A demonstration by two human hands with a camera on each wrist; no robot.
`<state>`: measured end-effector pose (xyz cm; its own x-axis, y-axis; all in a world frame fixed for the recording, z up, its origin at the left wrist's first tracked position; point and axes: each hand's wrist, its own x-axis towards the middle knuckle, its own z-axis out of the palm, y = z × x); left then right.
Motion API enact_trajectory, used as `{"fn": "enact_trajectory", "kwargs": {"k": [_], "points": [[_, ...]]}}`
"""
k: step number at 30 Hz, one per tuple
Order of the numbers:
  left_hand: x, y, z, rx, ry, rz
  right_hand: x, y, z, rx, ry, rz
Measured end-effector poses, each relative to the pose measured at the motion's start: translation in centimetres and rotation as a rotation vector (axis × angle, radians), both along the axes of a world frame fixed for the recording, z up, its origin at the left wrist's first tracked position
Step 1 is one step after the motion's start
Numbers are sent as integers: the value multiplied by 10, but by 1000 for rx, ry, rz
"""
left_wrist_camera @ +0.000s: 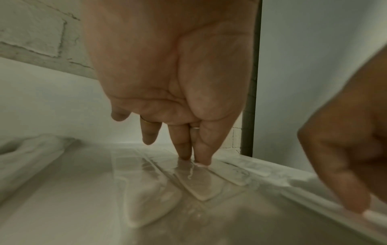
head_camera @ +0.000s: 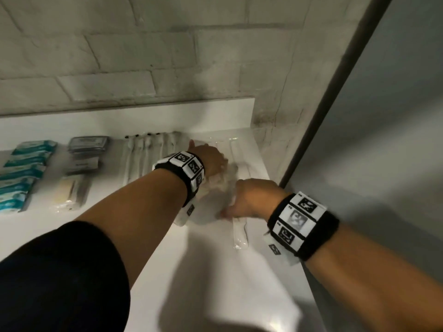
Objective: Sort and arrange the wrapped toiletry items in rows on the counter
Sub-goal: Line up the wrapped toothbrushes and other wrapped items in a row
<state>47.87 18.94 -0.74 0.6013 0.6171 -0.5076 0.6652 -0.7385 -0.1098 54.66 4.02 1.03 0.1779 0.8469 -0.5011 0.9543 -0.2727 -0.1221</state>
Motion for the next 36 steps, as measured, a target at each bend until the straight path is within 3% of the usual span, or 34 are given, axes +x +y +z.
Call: {"fn": "enact_trajectory", "kwargs": {"k": [4,11,16,20,23,26,28,32,36], "points": [[0,1,-2,6,30,-12,-14,8,-19,14,42,-112],[-1,2,-3,0,25,-16,-26,4,-13,83,21,-48],[-2,0,-1,-9,-19,-8,1,4,3,73,63,-101],[0,-3,-5,74,-7,-113,44,24,22,152,170,-306],[4,-6,-8,167,-21,-162,71,47,12,293,288,-478],[7,-9,-8,226,-74,-167,87,62,-8,345,137,-388],[10,-13,-7,237,-202,-170,88,66,-17,308,42,-304],[18,-28,-11,-44,-307,-129,81,68,-23,163,-74,-115],[19,-28,-27,-113,-337,-72,72,76,-28,139,-115,-102]]}}
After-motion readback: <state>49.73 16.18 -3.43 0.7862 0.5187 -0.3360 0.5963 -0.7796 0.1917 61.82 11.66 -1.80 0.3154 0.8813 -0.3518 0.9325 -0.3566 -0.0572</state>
